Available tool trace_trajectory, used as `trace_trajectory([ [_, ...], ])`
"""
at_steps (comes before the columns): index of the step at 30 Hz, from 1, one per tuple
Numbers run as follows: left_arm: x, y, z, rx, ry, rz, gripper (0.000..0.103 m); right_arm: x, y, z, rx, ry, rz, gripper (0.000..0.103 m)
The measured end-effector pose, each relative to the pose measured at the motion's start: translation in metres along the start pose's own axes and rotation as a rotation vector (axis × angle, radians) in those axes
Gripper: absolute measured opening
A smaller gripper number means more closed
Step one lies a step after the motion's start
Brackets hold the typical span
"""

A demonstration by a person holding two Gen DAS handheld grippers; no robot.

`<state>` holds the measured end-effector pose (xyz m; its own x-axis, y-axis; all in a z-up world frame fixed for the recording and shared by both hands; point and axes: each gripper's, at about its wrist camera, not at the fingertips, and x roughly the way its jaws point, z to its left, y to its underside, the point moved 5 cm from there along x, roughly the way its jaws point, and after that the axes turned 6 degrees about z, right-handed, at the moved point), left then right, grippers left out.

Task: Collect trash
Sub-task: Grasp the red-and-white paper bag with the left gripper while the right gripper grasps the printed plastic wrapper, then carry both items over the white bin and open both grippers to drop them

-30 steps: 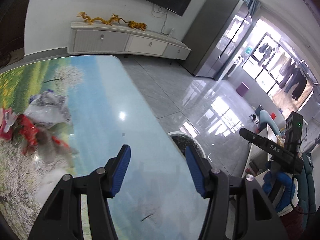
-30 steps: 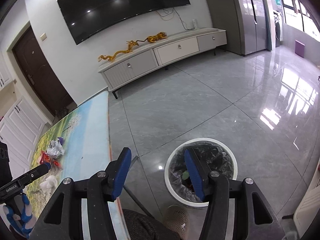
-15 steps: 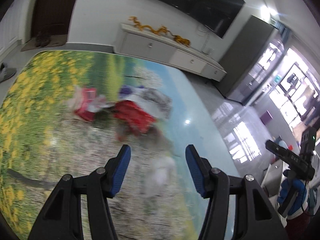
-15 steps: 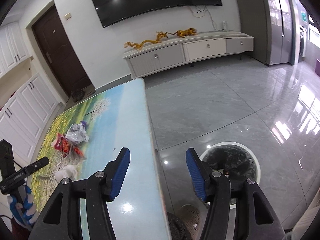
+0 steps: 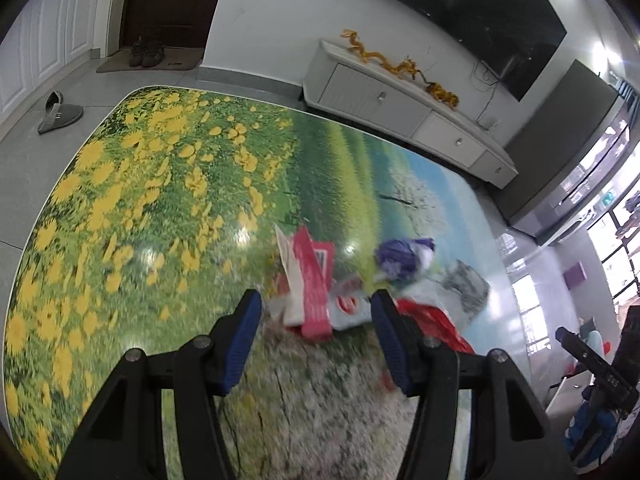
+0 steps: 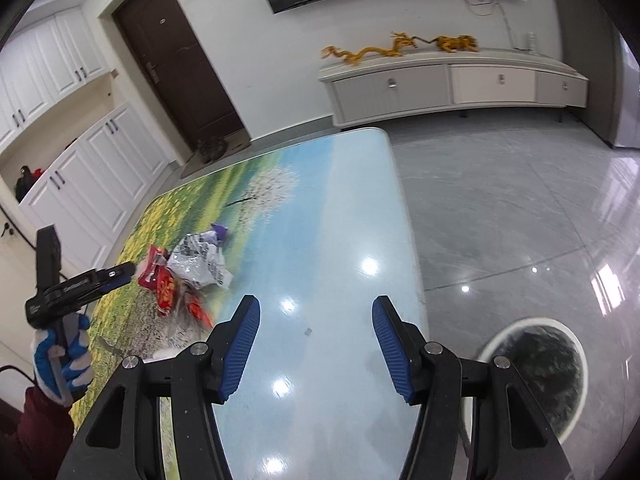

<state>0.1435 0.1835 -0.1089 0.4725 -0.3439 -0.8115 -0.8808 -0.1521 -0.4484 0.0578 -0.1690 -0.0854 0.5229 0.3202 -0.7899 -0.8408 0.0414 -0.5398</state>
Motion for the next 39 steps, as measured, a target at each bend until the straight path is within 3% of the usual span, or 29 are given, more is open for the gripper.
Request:
trace_trajectory([
  [4, 0.017, -0.018, 0.005, -0.025, -0.022, 0.011, 0.055, 0.027, -0.019, 0.018, -0.060, -0.058, 0.028, 0.056],
  [13, 0.041, -0.020, -0.008, 0.081, -0.132, 0.035, 0.053, 0.082, -0.041, 0.062, -0.144, -0.213, 0.086, 0.057],
  [20, 0.039, -0.012, -0.007, 0.125, -0.170, 0.019, 0.031, 0.120, -0.046, 0.087, -0.161, -0.279, 0.142, 0.057],
  [22, 0.036, -0.008, -0.007, 0.131, -0.172, 0.016, 0.031, 0.124, -0.044, 0.092, -0.170, -0.301, 0.157, 0.050],
  [23, 0.034, -0.005, -0.006, 0.129, -0.170, 0.013, 0.030, 0.126, -0.043, 0.093, -0.176, -0.303, 0.157, 0.039],
  [27, 0.027, 0.002, -0.001, 0.099, -0.149, 0.002, 0.030, 0.119, -0.039, 0.096, -0.189, -0.290, 0.134, 0.022],
  [39, -0.038, 0.020, 0.011, 0.031, -0.127, -0.103, 0.030, 0.045, -0.035, 0.090, -0.162, -0.270, -0.029, 0.019],
])
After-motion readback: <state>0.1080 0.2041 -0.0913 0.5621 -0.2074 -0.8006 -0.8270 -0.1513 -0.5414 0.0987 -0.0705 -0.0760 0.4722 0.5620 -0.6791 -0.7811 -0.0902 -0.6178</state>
